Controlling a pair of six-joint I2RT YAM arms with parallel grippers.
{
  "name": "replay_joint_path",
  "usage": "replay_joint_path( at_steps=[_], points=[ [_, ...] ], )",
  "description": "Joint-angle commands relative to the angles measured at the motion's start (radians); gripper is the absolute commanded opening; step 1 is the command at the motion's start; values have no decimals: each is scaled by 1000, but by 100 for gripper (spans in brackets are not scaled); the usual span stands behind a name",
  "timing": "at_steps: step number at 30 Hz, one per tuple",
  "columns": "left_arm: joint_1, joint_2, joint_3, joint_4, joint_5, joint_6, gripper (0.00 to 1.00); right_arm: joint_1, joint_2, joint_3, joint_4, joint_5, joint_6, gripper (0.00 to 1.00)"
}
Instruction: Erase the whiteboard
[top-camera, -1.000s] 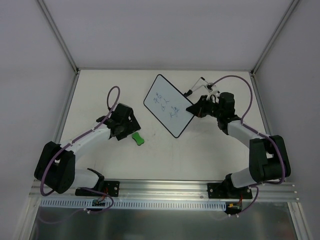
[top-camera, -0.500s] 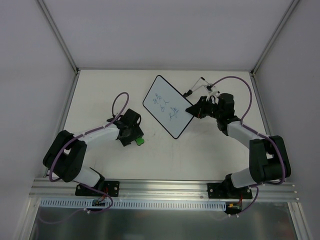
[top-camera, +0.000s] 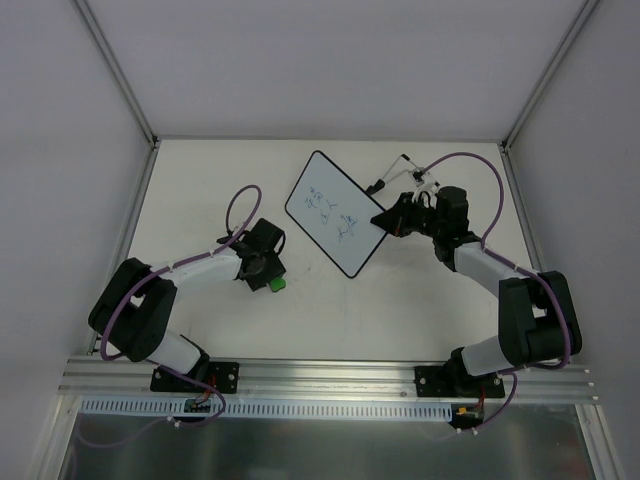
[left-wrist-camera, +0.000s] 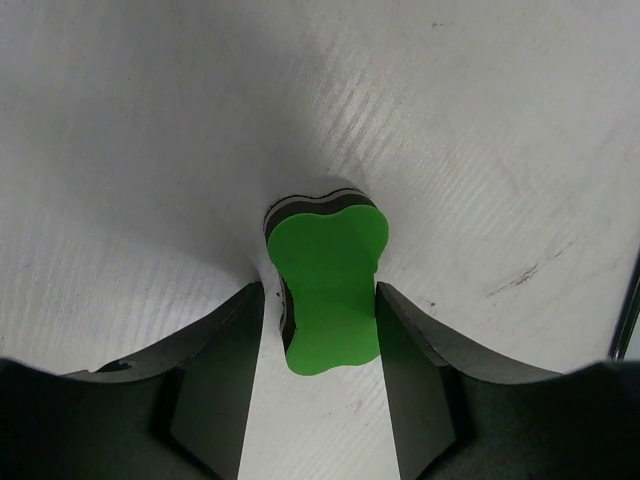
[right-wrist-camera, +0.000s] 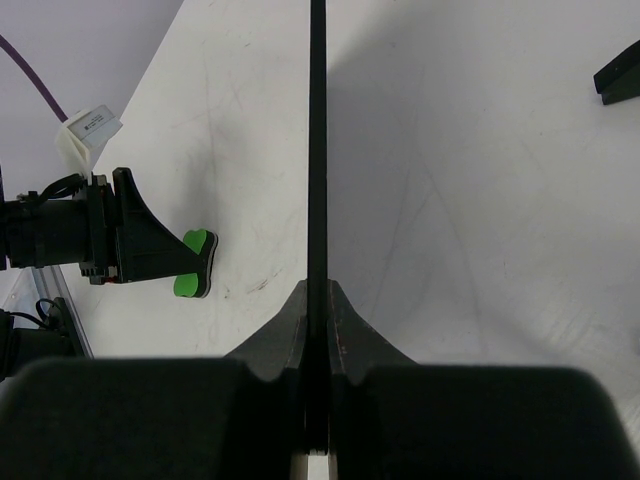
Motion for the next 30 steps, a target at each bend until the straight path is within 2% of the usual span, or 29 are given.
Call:
replay_joint_path(
  at_steps=[1, 15, 21, 30],
  points=[
    [-13, 3, 22, -7, -30, -11, 48, 10, -7, -6, 53, -21, -27, 0],
    [-13, 23, 75, -42, -50, 44, 49, 9, -5, -6, 42, -23, -36, 0],
    [-13, 34, 87, -60, -52, 46, 45, 10, -5, -5, 38, -24, -35, 0],
    [-11, 57, 92, -89, -32, 46, 45, 9, -4, -3, 36, -23, -36, 0]
  ],
)
